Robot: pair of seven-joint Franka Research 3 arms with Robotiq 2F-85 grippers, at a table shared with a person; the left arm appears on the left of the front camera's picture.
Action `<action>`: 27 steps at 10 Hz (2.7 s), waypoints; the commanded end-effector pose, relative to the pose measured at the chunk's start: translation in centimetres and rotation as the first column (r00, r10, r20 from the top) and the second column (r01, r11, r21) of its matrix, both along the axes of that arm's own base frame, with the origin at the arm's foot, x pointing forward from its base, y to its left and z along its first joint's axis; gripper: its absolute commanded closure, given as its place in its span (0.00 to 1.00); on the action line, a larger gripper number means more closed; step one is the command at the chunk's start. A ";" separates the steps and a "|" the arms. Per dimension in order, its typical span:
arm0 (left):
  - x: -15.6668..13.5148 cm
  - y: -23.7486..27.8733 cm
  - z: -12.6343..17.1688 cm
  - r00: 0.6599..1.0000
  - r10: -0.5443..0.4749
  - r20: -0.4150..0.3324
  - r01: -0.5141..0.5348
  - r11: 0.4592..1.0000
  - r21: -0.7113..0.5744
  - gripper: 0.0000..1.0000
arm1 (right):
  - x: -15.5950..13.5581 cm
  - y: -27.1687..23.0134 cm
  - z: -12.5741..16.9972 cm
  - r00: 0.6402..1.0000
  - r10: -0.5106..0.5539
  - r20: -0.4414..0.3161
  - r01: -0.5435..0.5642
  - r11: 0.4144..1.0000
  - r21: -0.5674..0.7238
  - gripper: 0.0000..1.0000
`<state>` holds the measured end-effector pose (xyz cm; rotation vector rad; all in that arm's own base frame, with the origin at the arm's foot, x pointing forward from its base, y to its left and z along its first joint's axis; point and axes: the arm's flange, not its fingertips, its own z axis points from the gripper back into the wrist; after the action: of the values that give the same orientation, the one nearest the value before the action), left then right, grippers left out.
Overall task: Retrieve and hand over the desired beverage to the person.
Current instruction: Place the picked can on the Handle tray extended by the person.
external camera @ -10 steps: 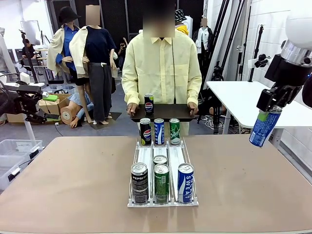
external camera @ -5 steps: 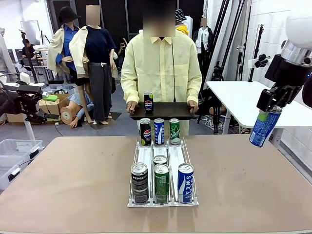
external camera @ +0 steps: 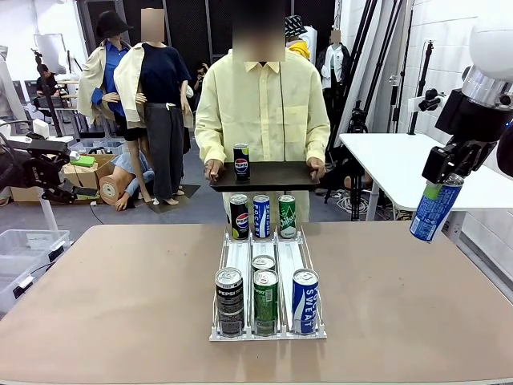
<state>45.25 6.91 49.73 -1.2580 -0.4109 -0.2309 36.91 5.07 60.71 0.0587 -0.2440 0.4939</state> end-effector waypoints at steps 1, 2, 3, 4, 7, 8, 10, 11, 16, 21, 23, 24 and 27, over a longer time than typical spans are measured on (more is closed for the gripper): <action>0.0 0.1 0.1 1.000 0.006 0.004 -0.006 1.000 -0.002 0.00 | -0.1 0.2 0.1 1.000 -0.007 0.003 0.007 1.000 0.003 0.72; 0.0 0.1 0.1 1.000 0.006 0.004 -0.006 1.000 -0.002 0.00 | -0.1 0.2 0.1 1.000 -0.007 0.003 0.007 1.000 0.003 0.72; 0.0 0.1 0.1 1.000 0.006 0.004 -0.006 1.000 -0.002 0.00 | -0.1 0.2 0.1 1.000 -0.007 0.003 0.007 1.000 0.003 0.72; 0.0 0.1 0.1 1.000 0.006 0.004 -0.006 1.000 -0.002 0.00 | -0.1 0.2 0.1 1.000 -0.007 0.003 0.007 1.000 0.003 0.72; 0.0 0.1 0.1 1.000 0.006 0.004 -0.006 1.000 -0.002 0.00 | -0.1 0.2 0.1 1.000 -0.007 0.003 0.007 1.000 0.003 0.72; 0.0 0.1 0.1 1.000 0.006 0.004 -0.006 1.000 -0.002 0.00 | -0.1 0.2 0.1 1.000 -0.007 0.003 0.007 1.000 0.003 0.72; 0.0 0.1 0.1 1.000 0.006 0.004 -0.006 1.000 -0.002 0.00 | -0.1 0.2 0.1 1.000 -0.007 0.003 0.007 1.000 0.003 0.72; 0.0 0.1 0.1 1.000 0.006 0.004 -0.006 1.000 -0.002 0.00 | -0.1 0.2 0.1 1.000 -0.007 0.003 0.007 1.000 0.003 0.72; 0.0 0.1 0.1 1.000 0.006 0.004 -0.006 1.000 -0.002 0.00 | -0.1 0.2 0.1 1.000 -0.007 0.003 0.007 1.000 0.003 0.72; 0.0 0.1 0.1 1.000 0.006 0.004 -0.006 1.000 -0.002 0.00 | 1.8 0.9 1.9 1.000 0.001 -0.022 0.000 1.000 0.025 0.72; 0.0 0.1 0.1 1.000 0.006 0.004 -0.006 1.000 -0.002 0.00 | 3.6 2.3 3.7 1.000 -0.008 0.000 0.008 0.999 0.046 0.72; 0.0 0.1 0.1 1.000 0.006 0.004 -0.006 1.000 -0.002 0.00 | 4.2 3.2 4.5 1.000 -0.008 0.010 0.007 0.999 0.045 0.72; 0.0 0.1 0.1 1.000 0.006 0.004 -0.006 1.000 -0.002 0.00 | 6.7 7.4 6.8 0.999 0.037 0.037 -0.038 0.999 0.022 0.72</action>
<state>45.25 6.90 49.73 -1.2579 -0.4107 -0.2312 42.56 11.38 66.43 0.0705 -0.2942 0.5306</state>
